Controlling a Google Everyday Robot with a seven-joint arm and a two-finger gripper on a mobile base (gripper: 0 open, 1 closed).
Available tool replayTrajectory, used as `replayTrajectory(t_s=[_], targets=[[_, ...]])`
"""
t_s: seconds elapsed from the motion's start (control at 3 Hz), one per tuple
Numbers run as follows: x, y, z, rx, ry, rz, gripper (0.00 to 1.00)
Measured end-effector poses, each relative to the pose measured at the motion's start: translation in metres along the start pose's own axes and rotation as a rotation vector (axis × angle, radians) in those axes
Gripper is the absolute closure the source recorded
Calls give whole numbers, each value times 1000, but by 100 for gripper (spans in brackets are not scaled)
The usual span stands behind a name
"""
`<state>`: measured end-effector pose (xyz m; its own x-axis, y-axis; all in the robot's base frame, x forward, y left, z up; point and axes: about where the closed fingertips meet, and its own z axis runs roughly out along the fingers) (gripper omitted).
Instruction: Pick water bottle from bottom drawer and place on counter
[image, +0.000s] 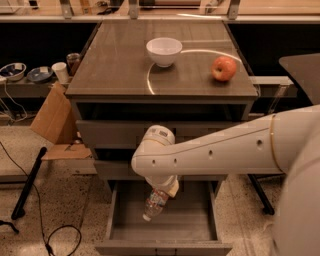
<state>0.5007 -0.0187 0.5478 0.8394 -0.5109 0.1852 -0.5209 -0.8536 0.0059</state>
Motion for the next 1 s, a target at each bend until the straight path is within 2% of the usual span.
replayTrajectory(t_s=[0.33, 0.67, 1.0], targets=[[6, 7, -48, -20, 40, -12, 100], [15, 11, -82, -61, 87, -3, 100], [16, 12, -87, -51, 89, -10, 100]])
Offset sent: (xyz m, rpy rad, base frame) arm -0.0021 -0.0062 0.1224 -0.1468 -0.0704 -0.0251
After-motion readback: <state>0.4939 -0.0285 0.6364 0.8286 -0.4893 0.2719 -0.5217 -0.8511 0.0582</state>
